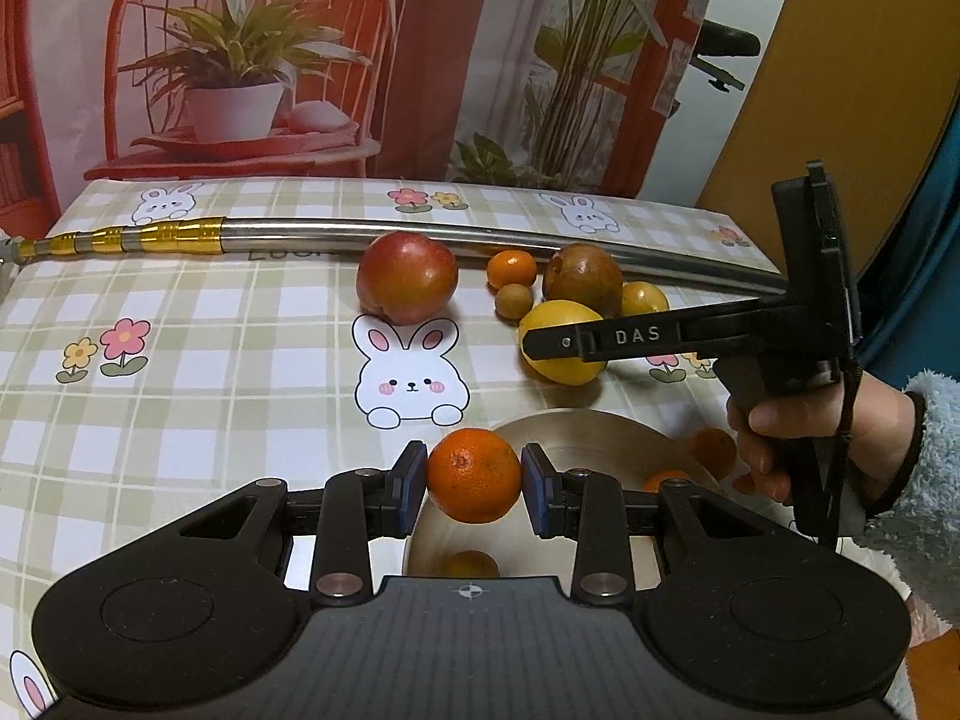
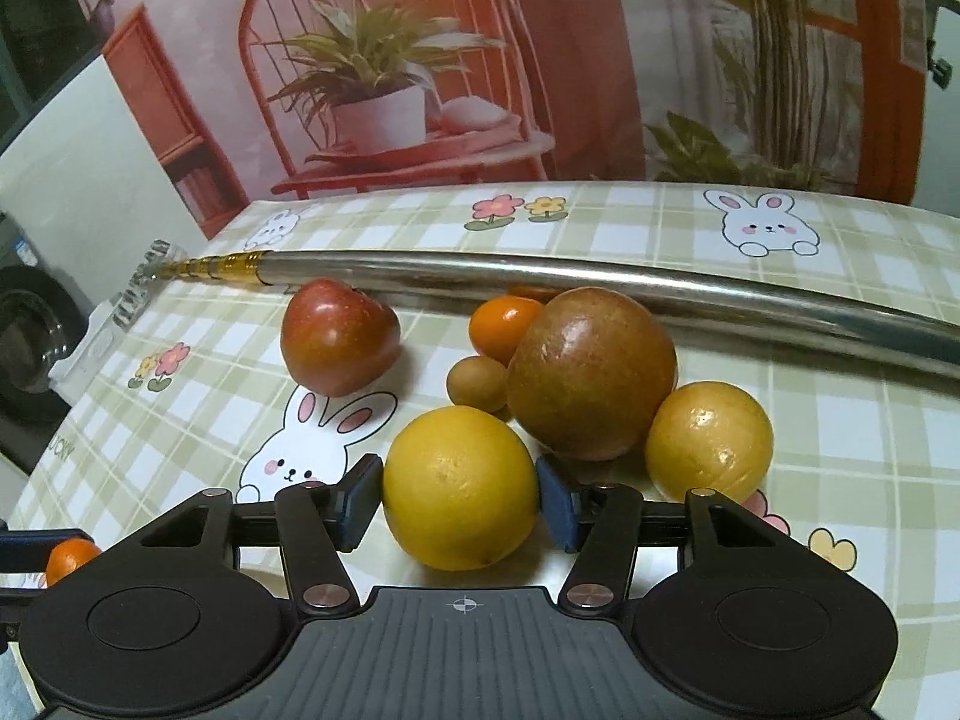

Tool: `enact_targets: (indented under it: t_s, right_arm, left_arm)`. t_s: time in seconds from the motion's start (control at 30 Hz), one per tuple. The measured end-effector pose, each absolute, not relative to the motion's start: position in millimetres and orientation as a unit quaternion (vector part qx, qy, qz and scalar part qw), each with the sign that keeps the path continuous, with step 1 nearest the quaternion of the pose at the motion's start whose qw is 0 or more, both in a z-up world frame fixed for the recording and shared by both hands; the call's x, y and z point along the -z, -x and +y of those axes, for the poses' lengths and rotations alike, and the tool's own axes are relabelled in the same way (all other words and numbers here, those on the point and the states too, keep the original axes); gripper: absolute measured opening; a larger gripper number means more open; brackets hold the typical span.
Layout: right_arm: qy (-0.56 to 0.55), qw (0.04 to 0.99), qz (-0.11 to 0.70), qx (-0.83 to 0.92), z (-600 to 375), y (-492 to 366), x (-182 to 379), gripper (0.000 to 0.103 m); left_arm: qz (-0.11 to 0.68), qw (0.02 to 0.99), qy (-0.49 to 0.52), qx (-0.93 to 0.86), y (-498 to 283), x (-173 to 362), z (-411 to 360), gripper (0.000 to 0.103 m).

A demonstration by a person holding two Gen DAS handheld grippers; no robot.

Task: Organize fruits
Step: 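Grasp a tangerine with the left tool while the right tool grasps a yellow grapefruit, then carry the tangerine into the plate and open the left tool while the right tool carries the grapefruit there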

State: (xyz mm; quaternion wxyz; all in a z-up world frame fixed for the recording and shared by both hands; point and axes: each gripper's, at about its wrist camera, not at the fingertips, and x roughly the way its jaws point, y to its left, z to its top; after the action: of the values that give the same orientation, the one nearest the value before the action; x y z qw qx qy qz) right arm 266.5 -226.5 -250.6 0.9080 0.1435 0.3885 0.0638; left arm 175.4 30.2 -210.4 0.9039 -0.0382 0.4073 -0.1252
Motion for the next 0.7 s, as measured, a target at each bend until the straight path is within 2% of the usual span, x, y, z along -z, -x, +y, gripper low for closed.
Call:
enact_targets:
  t_s: [0.27, 0.7]
  right_arm:
    - [-0.142, 0.912, 0.381, -0.058, -228, -251, 248, 0.051]
    - [-0.161, 0.932, 0.320, -0.058, -233, -185, 215, 0.051]
  left_arm:
    - [0.410, 0.903, 0.036, 0.125, -175, 212, 31, 0.036]
    - [0.417, 0.899, 0.033, 0.133, -170, 214, 26, 0.036]
